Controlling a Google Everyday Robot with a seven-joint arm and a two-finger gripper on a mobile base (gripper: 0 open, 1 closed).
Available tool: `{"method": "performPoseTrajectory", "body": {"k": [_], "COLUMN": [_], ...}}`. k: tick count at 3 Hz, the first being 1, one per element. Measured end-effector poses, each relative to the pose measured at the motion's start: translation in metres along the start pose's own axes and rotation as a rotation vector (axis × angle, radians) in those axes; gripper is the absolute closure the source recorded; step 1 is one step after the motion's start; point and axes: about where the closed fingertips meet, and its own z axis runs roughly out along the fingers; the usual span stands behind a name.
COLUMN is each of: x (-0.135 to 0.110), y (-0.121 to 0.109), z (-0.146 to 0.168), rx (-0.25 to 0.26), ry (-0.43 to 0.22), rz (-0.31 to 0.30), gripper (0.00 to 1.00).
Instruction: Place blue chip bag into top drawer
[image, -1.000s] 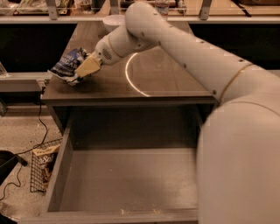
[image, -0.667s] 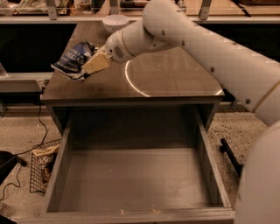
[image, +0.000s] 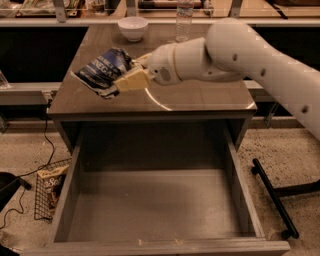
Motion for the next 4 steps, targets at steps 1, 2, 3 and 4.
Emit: {"method": "performPoseTrajectory", "body": {"k": [1,2,3,4], "x": [0.023,0.058,0.116,0.154], "y": [0.008,0.016,0.029,0.041], "z": [-0.034,-0.071,-0.104,-0.118], "rx": [0.007,0.044,0.112,0.154], "ry": [-0.082,-0.132,-0.116,-0.069], "rz": [0.015,0.038,0.111,0.17], "gripper": [1.0,1.0,1.0,1.0]}}
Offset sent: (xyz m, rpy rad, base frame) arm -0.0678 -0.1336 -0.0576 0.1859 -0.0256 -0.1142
